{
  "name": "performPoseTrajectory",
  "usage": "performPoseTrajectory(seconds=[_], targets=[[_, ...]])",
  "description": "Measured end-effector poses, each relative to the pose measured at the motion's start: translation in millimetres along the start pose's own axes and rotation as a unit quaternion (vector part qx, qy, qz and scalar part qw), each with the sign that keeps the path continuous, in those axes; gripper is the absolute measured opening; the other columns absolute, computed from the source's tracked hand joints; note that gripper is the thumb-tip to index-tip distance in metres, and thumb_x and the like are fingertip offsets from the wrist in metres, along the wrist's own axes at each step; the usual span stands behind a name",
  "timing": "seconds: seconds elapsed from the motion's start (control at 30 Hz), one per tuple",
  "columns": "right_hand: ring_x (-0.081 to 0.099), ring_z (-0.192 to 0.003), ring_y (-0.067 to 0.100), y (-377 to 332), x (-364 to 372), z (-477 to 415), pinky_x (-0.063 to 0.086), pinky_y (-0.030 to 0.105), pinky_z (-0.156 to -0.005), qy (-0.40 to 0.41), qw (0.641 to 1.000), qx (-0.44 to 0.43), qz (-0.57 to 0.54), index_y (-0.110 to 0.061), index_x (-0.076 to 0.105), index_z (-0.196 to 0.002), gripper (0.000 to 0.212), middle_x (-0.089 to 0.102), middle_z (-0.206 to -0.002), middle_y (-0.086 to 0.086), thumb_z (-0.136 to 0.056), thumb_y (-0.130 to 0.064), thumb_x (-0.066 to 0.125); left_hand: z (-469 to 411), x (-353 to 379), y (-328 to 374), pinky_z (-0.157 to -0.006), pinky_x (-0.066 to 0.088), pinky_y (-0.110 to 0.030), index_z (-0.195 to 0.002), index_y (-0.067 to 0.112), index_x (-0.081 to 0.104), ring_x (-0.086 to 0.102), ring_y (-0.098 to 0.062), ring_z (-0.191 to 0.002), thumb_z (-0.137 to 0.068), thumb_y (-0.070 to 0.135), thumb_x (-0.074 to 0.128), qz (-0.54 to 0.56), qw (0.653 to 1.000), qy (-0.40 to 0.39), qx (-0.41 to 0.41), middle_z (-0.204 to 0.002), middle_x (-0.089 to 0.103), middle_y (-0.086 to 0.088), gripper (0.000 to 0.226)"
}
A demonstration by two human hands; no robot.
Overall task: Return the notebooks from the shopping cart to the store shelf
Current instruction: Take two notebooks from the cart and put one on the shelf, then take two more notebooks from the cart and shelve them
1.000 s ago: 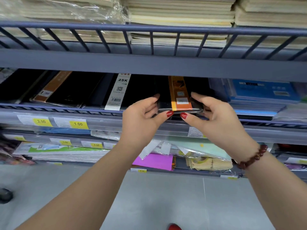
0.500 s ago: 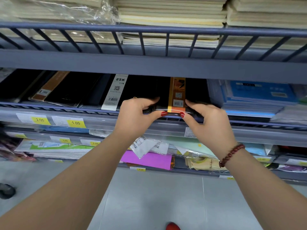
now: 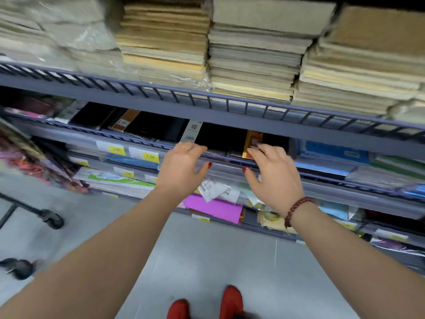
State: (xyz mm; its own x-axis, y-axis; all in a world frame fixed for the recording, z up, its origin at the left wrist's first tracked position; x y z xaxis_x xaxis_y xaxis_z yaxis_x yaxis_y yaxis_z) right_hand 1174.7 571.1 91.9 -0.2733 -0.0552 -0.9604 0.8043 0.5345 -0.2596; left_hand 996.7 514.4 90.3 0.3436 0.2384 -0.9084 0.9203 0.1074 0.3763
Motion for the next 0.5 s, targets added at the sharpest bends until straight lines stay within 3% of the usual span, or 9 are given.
performPoseTrajectory(seconds=[0.17, 0.3, 0.5], targets=[[0.039, -0.128, 0.03, -81, -30, 3, 0.034, 0.042, -0.102, -0.024, 0.996, -0.085, -0.02, -0.014, 0.047, -0.135, 0.053, 0.045, -0.141, 0.01, -0.087, -0.034, 0.056, 53, -75, -33, -0.078, 0.05, -0.047, -0.114, 0.006, 0.065, 0.061, -0.04, -0.093, -0.076, 0.023, 0.069, -0.078, 0.995, 0.013, -0.056, -0.103, 0.066, -0.017, 0.042], [0.039, -0.128, 0.028, -159, -44, 3, 0.031, 0.039, -0.101, -0.039, 0.985, -0.167, -0.027, -0.015, 0.046, -0.134, 0.054, 0.047, -0.139, 0.008, -0.086, -0.037, 0.056, 101, -137, -73, -0.086, 0.047, -0.049, -0.12, 0.01, 0.06, 0.058, -0.038, -0.105, -0.076, 0.034, 0.063, -0.125, 0.986, 0.013, -0.113, -0.114, 0.063, -0.014, 0.051], [0.04, -0.125, 0.026, -282, -51, 12, 0.03, 0.037, -0.102, -0.048, 0.961, -0.272, -0.025, -0.018, 0.046, -0.133, 0.056, 0.05, -0.133, 0.003, -0.083, -0.042, 0.056, 182, -227, -142, -0.097, 0.038, -0.046, -0.128, 0.018, 0.055, 0.05, -0.034, -0.117, -0.078, 0.034, 0.067, -0.156, 0.963, 0.056, -0.214, -0.125, 0.058, -0.008, 0.054]])
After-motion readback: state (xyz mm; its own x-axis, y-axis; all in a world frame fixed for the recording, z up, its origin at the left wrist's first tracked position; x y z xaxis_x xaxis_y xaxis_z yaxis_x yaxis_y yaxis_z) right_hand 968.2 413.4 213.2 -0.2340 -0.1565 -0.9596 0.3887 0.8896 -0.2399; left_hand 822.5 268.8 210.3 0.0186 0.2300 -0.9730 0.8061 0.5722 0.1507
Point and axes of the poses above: each hand's wrist, its own z-axis away from the middle knuckle, its own x-axis out of the palm, y = z × x, the point moved 7 cm from there along -z, towards the middle knuckle
